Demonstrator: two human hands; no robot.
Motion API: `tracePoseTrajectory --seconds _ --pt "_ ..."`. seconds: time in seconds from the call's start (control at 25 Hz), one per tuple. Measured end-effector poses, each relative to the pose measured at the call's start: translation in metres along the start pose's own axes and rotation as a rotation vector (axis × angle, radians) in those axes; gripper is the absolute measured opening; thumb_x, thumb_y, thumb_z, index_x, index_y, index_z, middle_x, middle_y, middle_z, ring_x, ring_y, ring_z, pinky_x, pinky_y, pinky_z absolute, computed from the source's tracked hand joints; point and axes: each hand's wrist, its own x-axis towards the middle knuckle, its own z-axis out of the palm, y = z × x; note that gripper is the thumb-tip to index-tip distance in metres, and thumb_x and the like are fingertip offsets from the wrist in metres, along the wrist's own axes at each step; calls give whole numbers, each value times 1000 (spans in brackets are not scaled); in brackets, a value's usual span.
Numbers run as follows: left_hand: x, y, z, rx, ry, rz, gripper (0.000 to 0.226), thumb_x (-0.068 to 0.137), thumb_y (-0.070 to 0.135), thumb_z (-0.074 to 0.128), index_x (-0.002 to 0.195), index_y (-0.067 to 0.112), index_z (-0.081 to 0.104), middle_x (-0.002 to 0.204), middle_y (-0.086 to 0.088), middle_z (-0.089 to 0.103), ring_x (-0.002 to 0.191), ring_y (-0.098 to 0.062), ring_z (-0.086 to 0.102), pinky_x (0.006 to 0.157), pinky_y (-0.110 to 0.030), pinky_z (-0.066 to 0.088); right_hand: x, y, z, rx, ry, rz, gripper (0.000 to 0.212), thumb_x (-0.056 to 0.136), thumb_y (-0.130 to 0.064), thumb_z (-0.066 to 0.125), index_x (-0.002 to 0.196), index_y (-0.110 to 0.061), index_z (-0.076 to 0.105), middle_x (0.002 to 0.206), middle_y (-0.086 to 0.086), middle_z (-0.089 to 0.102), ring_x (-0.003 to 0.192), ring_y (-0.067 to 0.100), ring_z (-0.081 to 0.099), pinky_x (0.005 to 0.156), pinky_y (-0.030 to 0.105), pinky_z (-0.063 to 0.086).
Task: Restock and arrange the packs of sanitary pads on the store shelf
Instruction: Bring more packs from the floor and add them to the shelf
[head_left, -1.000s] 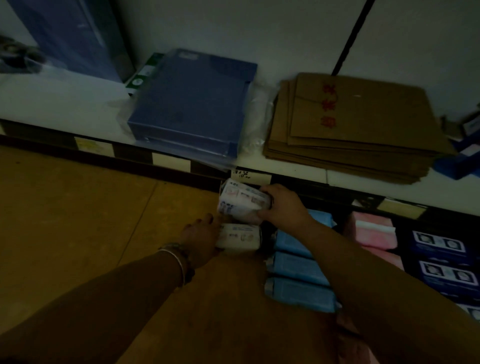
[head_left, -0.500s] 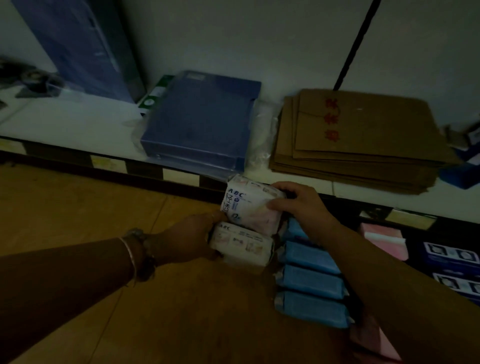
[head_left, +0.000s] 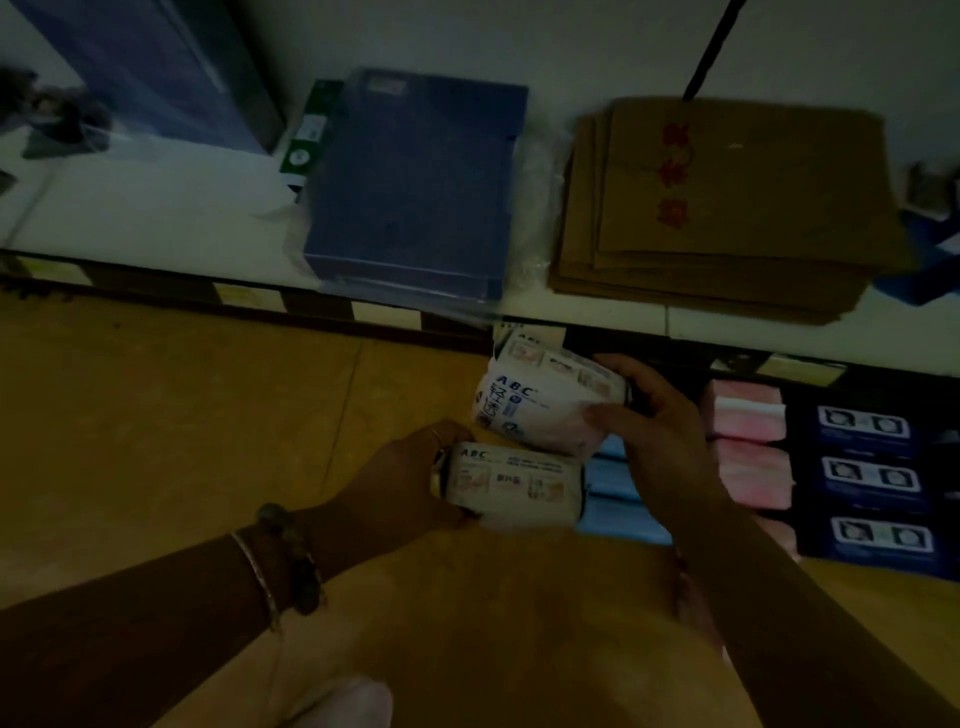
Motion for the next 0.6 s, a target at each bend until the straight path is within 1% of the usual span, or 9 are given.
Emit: tracePoseTrajectory --seconds 0.08,0.2,0.24,0.28,0.36,0.44,0.52,0.6 --pt "-24 25 -16 18 -7 -5 54 67 8 80 101 29 43 91 25 44 80 15 43 65 4 38 -24 -27 9 -4 -1 22 47 75 16 58 100 -23 62 97 -8 66 92 7 65 68 22 55" --pt "-59 68 -38 40 -18 -7 58 67 9 80 109 28 45 96 23 46 87 7 46 66 4 38 -60 -80 18 -103 -20 17 52 74 17 60 101 -28 60 98 -12 66 95 5 63 71 23 56" --pt "-72 86 -47 35 -26 -5 59 67 10 80 109 29 44 97 23 46 89 6 46 66 4 38 -72 -104 20 -110 -31 22 53 74 17 60 101 -29 61 97 -12 67 97 7 63 73 25 56" --pt "-87 107 -57 25 -30 -1 59 67 10 81 108 30 44 96 24 45 88 8 46 67 5 37 -86 -129 22 -111 -36 27 54 74 17 60 100 -29 61 96 -12 68 98 9 63 74 27 56" --pt "-118 152 -79 17 -44 9 60 66 9 81 109 30 44 96 24 46 87 10 45 68 6 35 -115 -188 27 -115 -29 30 53 73 17 61 100 -29 62 96 -12 68 95 11 63 68 23 55" --pt "-147 200 -104 2 -53 32 59 66 7 80 108 30 46 98 21 48 94 6 47 70 6 37 -145 -246 33 -108 -14 31 51 73 18 61 100 -26 61 99 -9 66 94 10 62 63 19 53" --pt "-176 240 -128 6 -38 33 58 68 8 79 107 32 44 98 23 47 97 4 48 69 4 39 -170 -294 42 -121 -15 12 50 72 18 61 100 -24 61 102 -7 65 96 7 63 67 18 53" --pt "-207 279 -158 17 -29 33 60 68 12 80 108 35 42 100 22 45 99 2 48 69 1 42 -193 -345 54 -145 -29 -10 50 72 16 65 100 -25 61 105 -5 64 99 9 62 70 18 53"
